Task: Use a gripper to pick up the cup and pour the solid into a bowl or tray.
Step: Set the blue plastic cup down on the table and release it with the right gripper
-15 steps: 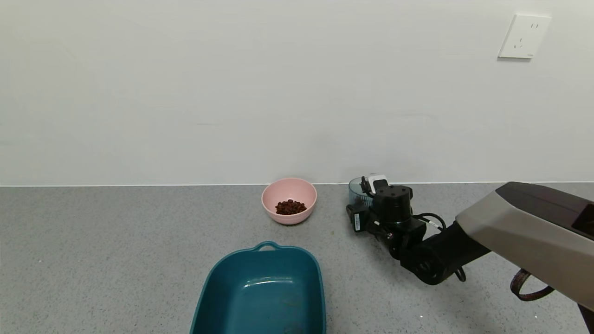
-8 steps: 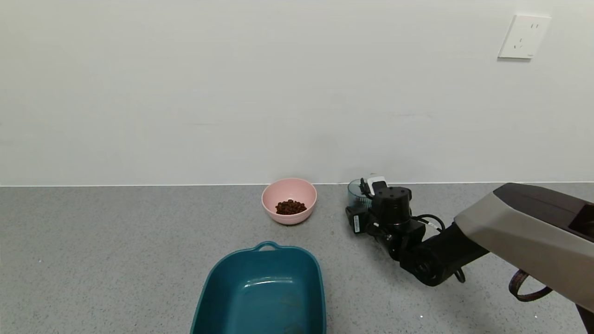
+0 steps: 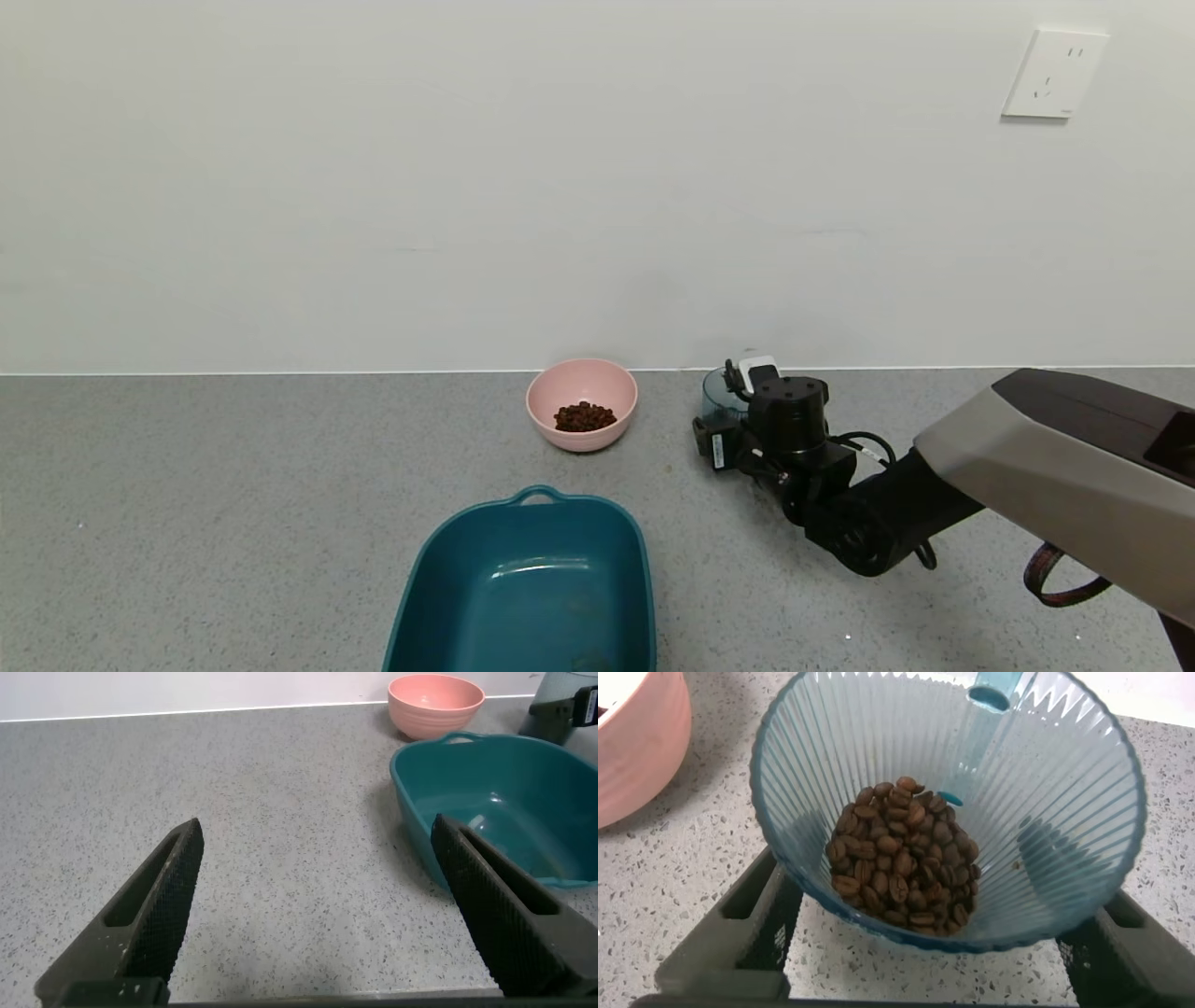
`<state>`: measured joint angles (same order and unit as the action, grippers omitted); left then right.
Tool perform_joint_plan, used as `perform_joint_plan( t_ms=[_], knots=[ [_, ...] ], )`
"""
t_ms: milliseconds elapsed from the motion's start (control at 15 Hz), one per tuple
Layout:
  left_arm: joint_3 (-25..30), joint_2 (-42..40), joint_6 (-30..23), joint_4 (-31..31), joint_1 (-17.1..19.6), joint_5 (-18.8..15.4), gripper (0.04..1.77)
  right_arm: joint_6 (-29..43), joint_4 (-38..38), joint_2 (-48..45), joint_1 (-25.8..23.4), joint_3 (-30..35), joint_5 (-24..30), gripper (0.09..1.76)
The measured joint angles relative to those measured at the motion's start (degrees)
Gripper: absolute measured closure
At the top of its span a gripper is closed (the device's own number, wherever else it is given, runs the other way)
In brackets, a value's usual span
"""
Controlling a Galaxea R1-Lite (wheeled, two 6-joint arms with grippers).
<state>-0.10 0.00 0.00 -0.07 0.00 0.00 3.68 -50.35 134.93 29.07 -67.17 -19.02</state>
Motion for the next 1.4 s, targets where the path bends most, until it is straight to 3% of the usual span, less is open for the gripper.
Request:
perform_joint_plan(
  t_ms=[800,1400],
  knots=[
    [0.00,0.00,0.00,0.00,0.00,0.00,0.06,-0.29,5.36,-2.88,-0.33,0.46,0.39,0.16],
    [0.00,0.00,0.00,0.00,0.00,0.00,0.06,-0.22,14.76,-19.30,0.59,9.64,3.64,0.15]
  ],
)
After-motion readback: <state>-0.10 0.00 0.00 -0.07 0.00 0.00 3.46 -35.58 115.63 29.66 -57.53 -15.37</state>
